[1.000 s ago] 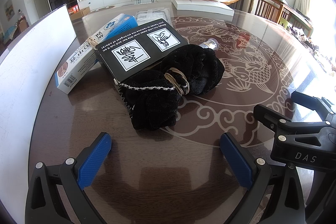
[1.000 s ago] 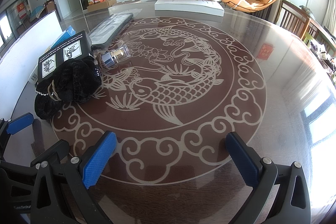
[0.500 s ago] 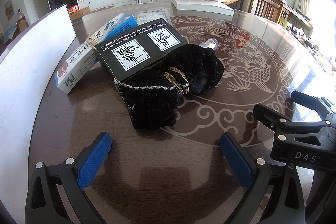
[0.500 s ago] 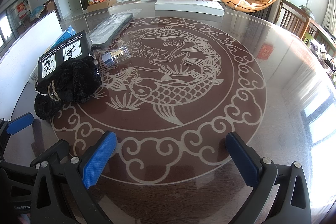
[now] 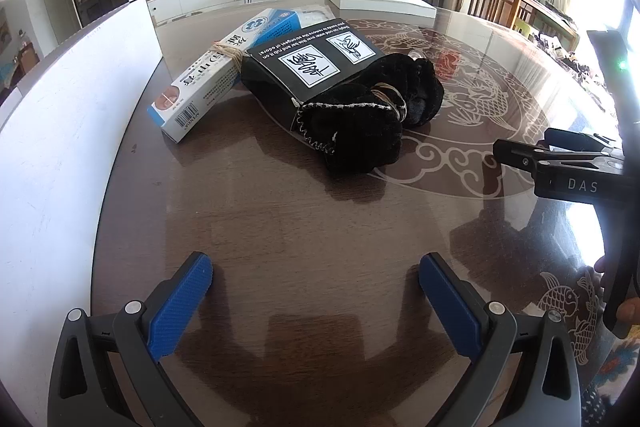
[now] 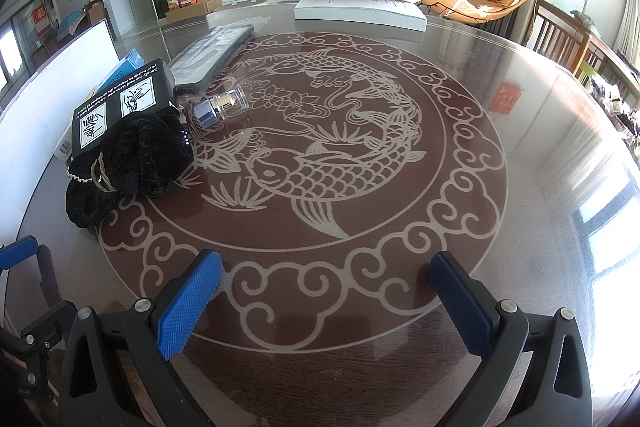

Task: Organize objects
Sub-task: 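Move the right gripper onto the black fuzzy bag and grasp it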

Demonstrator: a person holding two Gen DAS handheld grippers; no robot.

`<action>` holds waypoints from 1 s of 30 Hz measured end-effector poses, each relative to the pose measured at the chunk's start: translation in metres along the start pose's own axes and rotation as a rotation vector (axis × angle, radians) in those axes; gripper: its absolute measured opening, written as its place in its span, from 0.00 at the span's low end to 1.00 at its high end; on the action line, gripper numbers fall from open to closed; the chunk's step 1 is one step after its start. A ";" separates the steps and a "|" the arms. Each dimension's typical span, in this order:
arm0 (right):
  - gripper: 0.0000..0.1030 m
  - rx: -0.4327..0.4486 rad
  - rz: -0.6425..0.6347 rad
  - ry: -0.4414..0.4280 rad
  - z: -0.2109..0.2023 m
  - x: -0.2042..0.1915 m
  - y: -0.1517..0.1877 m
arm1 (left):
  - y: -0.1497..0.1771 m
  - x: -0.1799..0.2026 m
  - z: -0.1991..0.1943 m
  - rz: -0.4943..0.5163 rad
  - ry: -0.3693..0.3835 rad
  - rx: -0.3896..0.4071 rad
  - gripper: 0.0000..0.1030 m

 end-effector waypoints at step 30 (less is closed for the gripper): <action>0.90 -0.083 -0.193 -0.181 -0.022 -0.019 -0.017 | 0.002 -0.002 -0.003 -0.013 -0.009 0.005 1.00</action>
Point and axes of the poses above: each gripper's, at about its wrist camera, not at the fingertips, and z roughly the way its jaws point, x to its right, y to its underside, the point moved 7 cm from there along z, roughly the way its jaws point, and after that the axes turned 13 degrees about -y, right-handed, at the moved point
